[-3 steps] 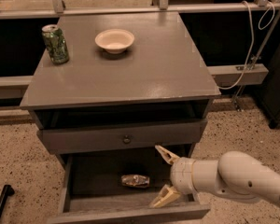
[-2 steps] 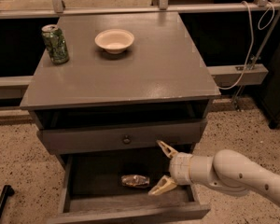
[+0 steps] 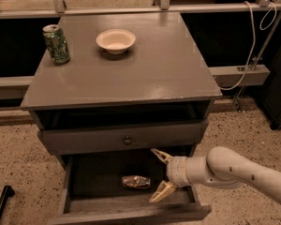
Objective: Pick orange can from middle drawer and place on counter
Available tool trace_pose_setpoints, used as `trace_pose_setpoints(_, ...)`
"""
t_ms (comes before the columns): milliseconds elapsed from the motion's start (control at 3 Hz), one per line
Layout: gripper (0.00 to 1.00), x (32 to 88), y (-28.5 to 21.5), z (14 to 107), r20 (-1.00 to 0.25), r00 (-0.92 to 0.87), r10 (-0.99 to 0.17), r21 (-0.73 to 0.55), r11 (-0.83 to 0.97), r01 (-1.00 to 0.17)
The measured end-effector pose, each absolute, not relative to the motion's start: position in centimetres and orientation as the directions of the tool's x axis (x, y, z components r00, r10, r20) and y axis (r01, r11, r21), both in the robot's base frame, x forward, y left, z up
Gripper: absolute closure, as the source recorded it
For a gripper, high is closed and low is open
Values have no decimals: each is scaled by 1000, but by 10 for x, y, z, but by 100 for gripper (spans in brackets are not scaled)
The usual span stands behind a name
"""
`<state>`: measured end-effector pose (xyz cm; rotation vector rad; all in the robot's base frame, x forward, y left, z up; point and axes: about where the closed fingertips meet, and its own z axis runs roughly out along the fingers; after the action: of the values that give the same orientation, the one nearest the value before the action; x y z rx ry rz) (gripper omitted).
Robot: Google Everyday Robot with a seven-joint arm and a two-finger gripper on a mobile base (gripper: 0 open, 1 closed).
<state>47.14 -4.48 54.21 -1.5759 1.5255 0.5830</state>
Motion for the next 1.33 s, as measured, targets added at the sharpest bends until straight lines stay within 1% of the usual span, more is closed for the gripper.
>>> trace_pose_setpoints(333,14,466,-46,507,-815,131,-565,-179,30,-983)
trace_pose_setpoints(667,16,465,-40,474,-830,98,-549,-123,8,-992)
trace_pose_setpoints(1333,15,488,-10,435,-873,28,-486,-92,110,-990)
